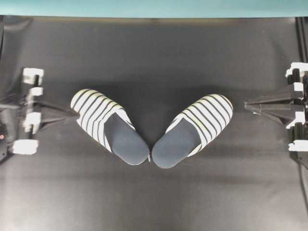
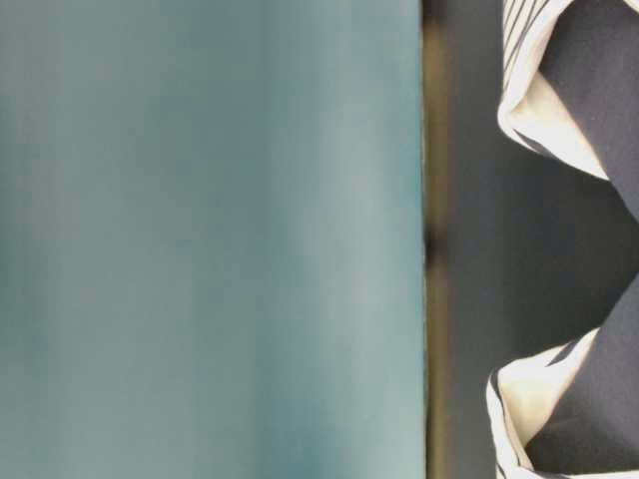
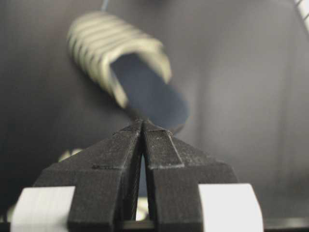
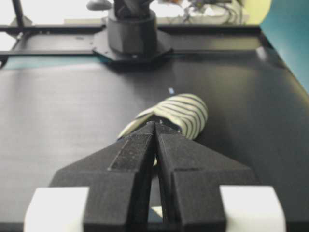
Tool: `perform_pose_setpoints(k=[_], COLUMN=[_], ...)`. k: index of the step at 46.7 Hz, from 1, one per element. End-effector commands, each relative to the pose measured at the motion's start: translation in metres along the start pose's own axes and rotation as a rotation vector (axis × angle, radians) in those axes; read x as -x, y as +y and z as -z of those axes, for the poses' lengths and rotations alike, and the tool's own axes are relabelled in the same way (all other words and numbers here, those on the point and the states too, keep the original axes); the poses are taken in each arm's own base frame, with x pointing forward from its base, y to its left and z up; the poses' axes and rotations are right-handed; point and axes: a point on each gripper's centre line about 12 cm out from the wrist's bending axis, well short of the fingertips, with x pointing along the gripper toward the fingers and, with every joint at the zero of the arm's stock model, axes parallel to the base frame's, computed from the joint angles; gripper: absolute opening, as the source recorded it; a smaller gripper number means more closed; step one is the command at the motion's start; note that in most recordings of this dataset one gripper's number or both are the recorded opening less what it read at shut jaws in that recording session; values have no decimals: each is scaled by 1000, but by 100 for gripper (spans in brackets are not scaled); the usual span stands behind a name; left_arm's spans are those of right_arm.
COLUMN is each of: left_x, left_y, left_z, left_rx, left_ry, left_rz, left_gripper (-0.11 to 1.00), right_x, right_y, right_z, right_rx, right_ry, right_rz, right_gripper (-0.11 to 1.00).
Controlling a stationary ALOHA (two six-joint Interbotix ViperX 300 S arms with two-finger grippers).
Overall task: Arrange the slippers with the left arm.
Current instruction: 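Move the left gripper toward the heel of the left striped slipper, then lower the left gripper and pinch the left slipper's striped upper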
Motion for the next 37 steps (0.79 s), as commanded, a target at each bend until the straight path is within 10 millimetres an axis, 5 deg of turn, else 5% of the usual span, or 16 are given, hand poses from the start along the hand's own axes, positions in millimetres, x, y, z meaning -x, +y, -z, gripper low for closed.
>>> perform_pose_setpoints(k=[1,9,29,37], left_x=[-15,-45,-100,-113], left_y=[6,16,36,40], left_z=[-9,-8,5,11], left_rx=[97,228,250,258], left_ry=[72,231,596,657], left_rz=[-42,-119,-258,-278], left_gripper=[0,1,9,21], right_x=[-1,-1,0,0], right_y=[1,1,1,1], right_z=[-4,-4,-1,1], right_rx=[-14,-12,-14,-14], right_ry=[-9,-11,-1,5], right_rz=[-4,-4,-4,-4], right_gripper=[1,1,1,1])
